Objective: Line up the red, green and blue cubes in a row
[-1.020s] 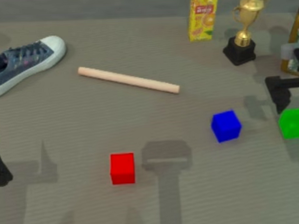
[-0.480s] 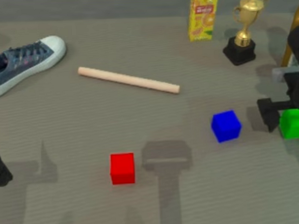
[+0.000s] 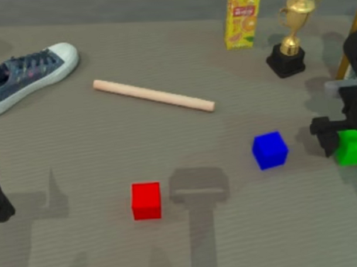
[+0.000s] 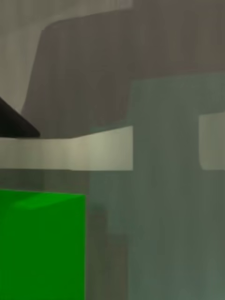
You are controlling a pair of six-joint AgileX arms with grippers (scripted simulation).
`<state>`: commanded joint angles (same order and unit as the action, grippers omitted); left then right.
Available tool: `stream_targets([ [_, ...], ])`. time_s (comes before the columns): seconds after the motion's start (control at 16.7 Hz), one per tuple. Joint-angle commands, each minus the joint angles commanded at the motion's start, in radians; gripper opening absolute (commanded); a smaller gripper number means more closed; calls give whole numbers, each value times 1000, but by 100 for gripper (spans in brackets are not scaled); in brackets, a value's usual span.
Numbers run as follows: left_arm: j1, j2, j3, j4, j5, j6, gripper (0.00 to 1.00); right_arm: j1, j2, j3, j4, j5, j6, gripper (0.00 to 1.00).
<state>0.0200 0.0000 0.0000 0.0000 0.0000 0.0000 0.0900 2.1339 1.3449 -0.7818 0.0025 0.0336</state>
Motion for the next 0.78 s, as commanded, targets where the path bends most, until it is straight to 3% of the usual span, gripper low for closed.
stream_targets([
  [0.42, 0, 0, 0, 0, 0, 0, 100, 0, 0, 0, 0, 0, 0, 2],
  [0.78, 0, 0, 0, 0, 0, 0, 100, 0, 0, 0, 0, 0, 0, 0],
])
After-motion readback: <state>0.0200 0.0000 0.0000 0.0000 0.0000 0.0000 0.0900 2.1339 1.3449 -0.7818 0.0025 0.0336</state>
